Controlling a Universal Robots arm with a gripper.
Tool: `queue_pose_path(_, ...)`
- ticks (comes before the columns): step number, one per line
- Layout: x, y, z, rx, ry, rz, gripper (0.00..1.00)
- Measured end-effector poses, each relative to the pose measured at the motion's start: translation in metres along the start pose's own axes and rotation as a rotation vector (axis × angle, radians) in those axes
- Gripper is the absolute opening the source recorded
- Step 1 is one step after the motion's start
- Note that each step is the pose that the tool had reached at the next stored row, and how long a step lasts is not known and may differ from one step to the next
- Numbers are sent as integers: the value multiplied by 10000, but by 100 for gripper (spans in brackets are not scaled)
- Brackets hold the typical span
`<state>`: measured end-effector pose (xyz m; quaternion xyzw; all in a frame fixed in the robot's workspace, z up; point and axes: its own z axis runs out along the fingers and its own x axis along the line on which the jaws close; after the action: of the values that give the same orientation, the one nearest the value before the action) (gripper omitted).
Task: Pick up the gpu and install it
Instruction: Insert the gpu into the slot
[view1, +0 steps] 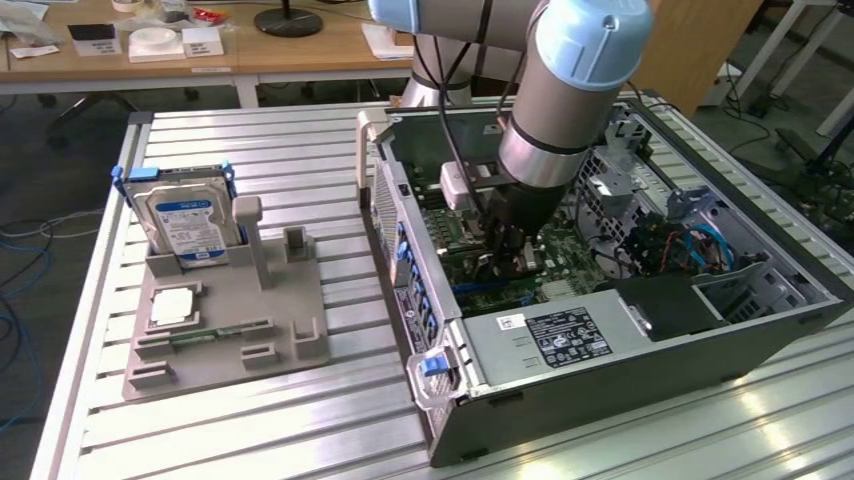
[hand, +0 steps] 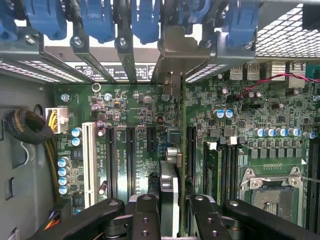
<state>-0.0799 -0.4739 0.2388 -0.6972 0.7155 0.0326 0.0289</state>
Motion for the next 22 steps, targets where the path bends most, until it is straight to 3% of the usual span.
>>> queue_pose_path(22,7,8,70,-6,-10,-1,27)
